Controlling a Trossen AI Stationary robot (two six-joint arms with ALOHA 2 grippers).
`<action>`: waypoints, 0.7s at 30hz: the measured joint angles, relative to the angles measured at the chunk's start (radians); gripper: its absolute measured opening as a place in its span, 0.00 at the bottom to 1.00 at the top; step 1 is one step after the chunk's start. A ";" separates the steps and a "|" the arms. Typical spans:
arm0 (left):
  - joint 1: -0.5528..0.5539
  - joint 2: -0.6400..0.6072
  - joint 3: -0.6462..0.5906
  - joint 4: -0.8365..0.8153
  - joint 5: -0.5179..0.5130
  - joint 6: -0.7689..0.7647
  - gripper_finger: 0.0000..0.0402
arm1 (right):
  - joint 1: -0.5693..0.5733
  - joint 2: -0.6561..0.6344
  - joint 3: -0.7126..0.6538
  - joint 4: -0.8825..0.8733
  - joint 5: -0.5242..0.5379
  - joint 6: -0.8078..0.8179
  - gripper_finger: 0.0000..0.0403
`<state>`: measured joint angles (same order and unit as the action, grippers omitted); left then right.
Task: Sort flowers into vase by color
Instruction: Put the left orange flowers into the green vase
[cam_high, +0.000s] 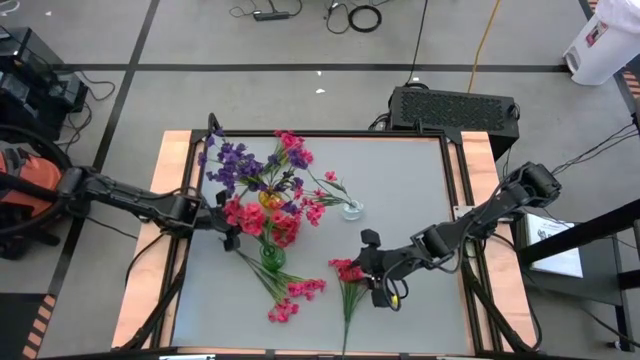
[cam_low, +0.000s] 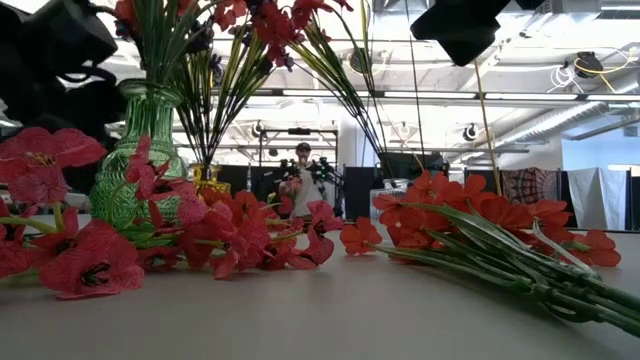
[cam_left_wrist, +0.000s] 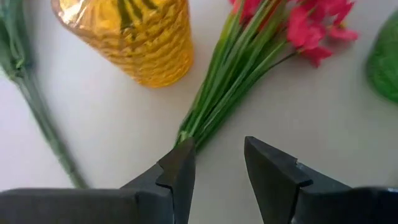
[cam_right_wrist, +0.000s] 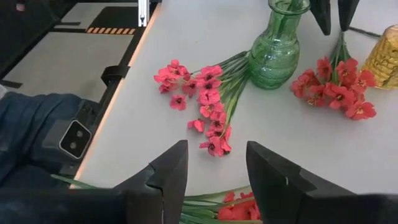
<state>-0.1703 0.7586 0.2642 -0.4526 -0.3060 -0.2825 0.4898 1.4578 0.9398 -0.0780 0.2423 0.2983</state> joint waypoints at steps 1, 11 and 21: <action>0.000 0.010 0.000 0.002 -0.010 0.000 0.36 | -0.003 0.000 0.000 0.000 0.000 0.000 0.39; 0.000 0.112 0.000 0.064 -0.082 0.000 0.36 | -0.017 0.000 0.000 0.000 0.001 -0.017 0.39; 0.001 0.183 0.000 0.089 -0.082 0.002 0.36 | -0.017 0.000 0.000 -0.001 0.001 -0.027 0.39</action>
<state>-0.1696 0.9417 0.2638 -0.3641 -0.3878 -0.2810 0.4725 1.4574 0.9398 -0.0788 0.2428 0.2717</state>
